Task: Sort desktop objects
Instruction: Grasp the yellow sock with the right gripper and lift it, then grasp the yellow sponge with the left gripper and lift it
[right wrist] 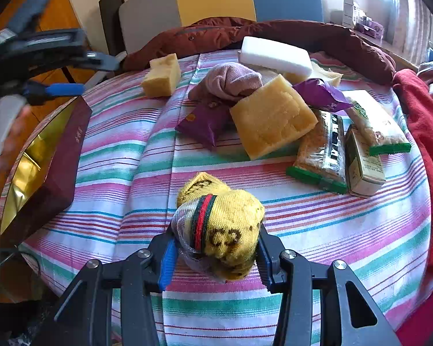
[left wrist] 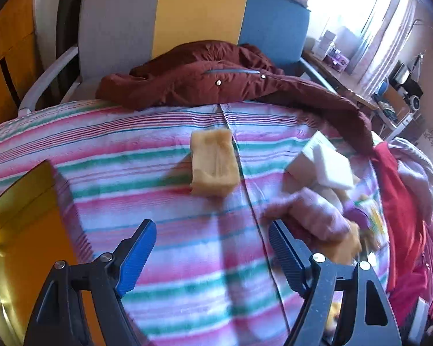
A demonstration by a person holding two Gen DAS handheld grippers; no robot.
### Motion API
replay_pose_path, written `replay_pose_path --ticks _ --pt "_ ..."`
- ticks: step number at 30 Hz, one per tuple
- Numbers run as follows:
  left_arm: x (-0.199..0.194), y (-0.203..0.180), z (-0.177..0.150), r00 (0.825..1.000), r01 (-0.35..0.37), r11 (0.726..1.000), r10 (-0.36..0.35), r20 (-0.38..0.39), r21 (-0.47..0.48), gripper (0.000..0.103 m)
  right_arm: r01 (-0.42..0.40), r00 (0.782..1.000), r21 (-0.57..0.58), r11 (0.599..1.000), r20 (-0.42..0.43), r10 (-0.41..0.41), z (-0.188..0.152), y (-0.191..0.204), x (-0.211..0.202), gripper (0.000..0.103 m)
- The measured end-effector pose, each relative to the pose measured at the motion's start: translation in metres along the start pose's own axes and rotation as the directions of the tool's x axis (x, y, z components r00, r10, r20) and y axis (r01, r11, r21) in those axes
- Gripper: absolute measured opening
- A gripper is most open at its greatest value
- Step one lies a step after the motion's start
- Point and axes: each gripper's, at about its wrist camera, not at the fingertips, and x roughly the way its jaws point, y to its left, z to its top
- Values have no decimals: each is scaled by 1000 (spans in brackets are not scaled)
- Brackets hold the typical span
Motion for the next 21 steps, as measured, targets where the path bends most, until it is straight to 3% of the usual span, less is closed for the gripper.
replay_pose_path --ticks 7,16,19,21 --pt "47 -11 36 998 -64 998 64 -25 20 82 -19 1000 -1 1000 -3 19 2 -3 2 47" --pt "93 -14 57 988 -133 990 135 -70 37 82 -42 999 8 999 -2 42 3 -7 3 47" --pt "105 -12 60 983 -158 986 162 -83 46 76 -41 999 8 999 2 41 4 -7 4 47" --pt "110 -11 59 987 -123 991 127 -94 52 61 -41 999 8 999 4 41 3 -7 4 47"
